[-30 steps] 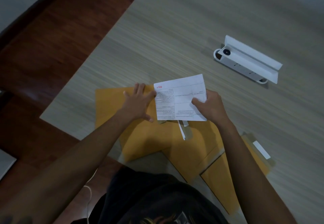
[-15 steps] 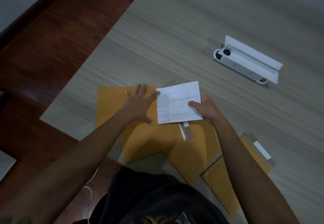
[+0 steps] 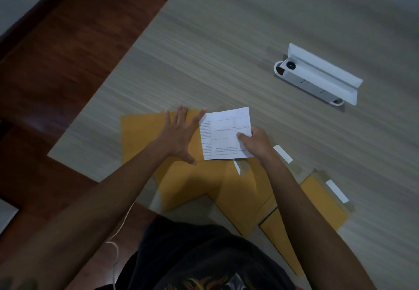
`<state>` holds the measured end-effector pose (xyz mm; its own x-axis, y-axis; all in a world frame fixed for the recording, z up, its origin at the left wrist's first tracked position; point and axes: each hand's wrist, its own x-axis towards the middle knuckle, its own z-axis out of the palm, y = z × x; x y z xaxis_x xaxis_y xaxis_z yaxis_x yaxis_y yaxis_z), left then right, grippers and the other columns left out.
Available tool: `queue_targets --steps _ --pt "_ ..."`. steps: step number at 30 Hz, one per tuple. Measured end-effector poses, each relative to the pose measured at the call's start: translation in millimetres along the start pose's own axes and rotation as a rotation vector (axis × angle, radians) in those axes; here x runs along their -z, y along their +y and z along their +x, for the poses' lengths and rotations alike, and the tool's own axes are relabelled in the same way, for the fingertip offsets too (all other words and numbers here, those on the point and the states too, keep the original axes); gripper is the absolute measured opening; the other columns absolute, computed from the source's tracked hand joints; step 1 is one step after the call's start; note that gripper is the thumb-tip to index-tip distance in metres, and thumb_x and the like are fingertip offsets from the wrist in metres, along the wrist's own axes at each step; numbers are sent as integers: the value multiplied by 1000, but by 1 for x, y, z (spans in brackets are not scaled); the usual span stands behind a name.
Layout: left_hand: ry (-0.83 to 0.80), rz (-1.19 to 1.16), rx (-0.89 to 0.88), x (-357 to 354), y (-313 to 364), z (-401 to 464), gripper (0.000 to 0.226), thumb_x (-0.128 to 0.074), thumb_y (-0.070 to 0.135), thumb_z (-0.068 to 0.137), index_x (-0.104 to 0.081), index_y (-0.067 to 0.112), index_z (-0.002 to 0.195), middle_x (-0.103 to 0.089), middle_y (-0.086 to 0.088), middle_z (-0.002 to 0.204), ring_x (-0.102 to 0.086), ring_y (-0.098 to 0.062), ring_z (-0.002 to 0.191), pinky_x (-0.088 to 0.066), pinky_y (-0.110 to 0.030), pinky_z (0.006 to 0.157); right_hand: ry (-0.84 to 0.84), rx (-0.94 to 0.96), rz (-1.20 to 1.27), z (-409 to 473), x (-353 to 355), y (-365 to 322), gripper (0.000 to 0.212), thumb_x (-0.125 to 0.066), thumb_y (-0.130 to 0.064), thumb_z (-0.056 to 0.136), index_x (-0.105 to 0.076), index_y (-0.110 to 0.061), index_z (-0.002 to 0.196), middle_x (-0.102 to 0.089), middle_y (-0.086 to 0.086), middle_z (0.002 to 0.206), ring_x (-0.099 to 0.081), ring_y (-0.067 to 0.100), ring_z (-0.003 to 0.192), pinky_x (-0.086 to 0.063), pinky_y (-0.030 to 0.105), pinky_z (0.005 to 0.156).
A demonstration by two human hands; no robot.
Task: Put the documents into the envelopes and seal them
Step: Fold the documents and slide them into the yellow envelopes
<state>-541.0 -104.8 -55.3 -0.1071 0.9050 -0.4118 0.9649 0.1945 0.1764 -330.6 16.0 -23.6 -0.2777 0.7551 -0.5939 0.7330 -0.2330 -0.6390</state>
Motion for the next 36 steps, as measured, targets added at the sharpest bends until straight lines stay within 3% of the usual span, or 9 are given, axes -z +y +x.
queue_targets --steps 5,8,12,16,20,23,27,33,36 --pt "-6 -51 -30 1 -3 3 157 -75 81 38 27 33 148 -2 -28 156 7 -44 147 -2 -70 113 -16 21 -38 1 -16 -9 28 -56 -19 95 -64 -11 121 -67 4 122 -62 18 105 -51 32 86" --pt "-17 -61 -59 1 3 1 155 -77 77 43 27 30 149 1 -23 157 9 -41 147 0 -69 113 -18 46 -84 -1 -30 -16 27 -56 -19 95 -65 -9 118 -68 6 119 -61 16 98 -48 28 78" --pt "8 -91 -68 -3 10 -2 158 -77 75 39 26 29 150 -6 -23 155 3 -39 146 -2 -73 110 7 78 -161 -5 -45 -22 26 -56 -20 94 -66 -7 116 -69 8 117 -65 24 105 -44 21 67" --pt "19 -94 -48 -4 8 -2 158 -75 77 38 24 28 150 -11 -22 154 -1 -38 146 -4 -74 109 82 102 -110 -6 -36 -17 20 -59 -21 93 -69 -10 106 -72 2 104 -67 16 91 -52 24 69" --pt "54 -110 -67 -2 11 -1 155 -74 78 40 22 28 151 -14 -21 151 -7 -37 144 -5 -73 110 116 53 -108 -5 -25 -14 12 -61 -18 92 -70 -13 98 -66 -4 89 -60 9 78 -39 13 57" --pt "66 -136 -90 -2 15 -1 154 -73 80 40 22 29 151 -17 -20 150 -11 -37 143 -5 -72 111 78 37 -144 -6 -27 -19 7 -63 -17 91 -69 -16 89 -68 -1 91 -60 10 76 -45 18 59" --pt "77 -130 -100 -1 20 -1 155 -72 81 39 21 28 151 -21 -21 148 -15 -37 142 -6 -71 112 32 42 -221 -7 -34 -24 18 -63 -18 90 -73 -9 102 -72 6 101 -67 20 89 -52 29 72" --pt "109 -140 -92 1 20 -1 155 -73 80 38 21 28 151 -22 -21 146 -16 -37 142 -8 -72 111 124 91 -311 -7 -33 -22 11 -68 -17 85 -76 -12 90 -74 4 90 -68 18 81 -55 31 70" --pt "123 -141 -101 0 25 -1 155 -70 80 37 18 27 153 -24 -20 145 -17 -35 142 -7 -71 111 48 104 -349 -9 -30 -29 10 -67 -13 84 -74 -7 84 -72 7 85 -67 22 81 -55 34 73"
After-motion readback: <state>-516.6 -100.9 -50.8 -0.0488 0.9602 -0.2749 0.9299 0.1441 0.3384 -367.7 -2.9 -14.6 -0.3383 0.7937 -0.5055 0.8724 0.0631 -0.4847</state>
